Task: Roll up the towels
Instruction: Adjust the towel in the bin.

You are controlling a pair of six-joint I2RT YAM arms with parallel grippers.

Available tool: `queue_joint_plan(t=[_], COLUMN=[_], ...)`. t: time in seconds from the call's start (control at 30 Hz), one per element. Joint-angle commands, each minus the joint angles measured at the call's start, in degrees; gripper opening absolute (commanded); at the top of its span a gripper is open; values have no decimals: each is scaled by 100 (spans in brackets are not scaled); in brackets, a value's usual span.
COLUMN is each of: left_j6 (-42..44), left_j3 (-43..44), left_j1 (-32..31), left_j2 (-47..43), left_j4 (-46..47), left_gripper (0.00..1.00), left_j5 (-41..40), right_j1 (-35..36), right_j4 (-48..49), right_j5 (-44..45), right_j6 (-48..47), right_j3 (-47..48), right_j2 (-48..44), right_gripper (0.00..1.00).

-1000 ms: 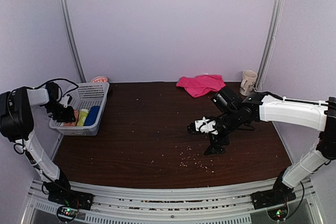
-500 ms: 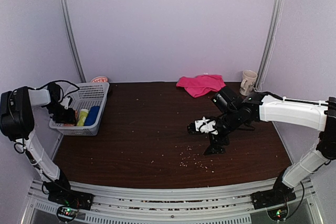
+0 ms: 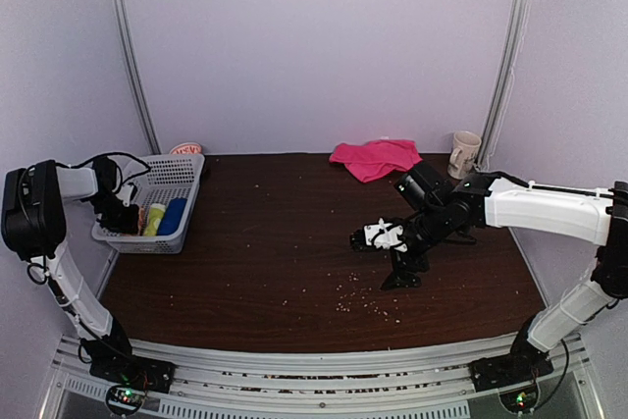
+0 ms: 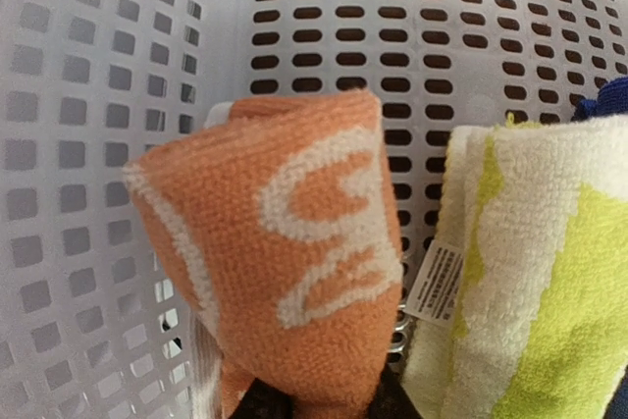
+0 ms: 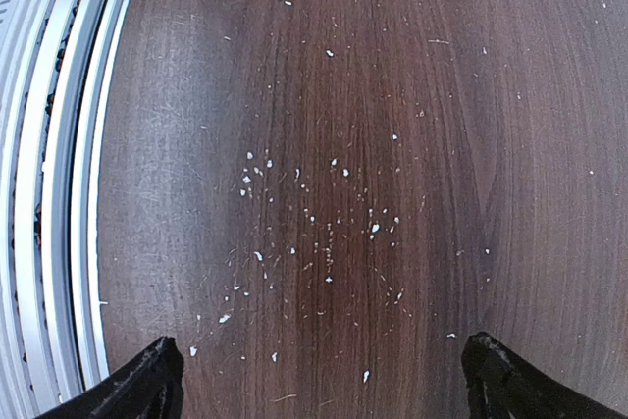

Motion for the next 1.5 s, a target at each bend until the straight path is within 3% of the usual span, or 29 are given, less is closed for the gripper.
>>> queue_joint_plan(t=[0.0,0.6,0.83,1.2,1.47], left_j6=[-44,53,-5,-132,-209], left_j3=[-43,10,23,234,468], left_j1=[-91,-107,-102,-107,-102], left_j2=[17,-251,5,-365,-782], left_j4=[-97,-311,-389,-371,-442], left_gripper=[22,28,29,59,74], left_j5=[223,1242,1179,917,923], right_j1=[42,66,74,71,73], right_j4=[47,40,45,76,172], right_j5=[74,66,90,151,307], right_j6=[4,4,12,29,114], right_j3=[105,106,107,93,71], right_j2=[6,-22,-33,8,29], right_gripper=[100,100,100,100,100])
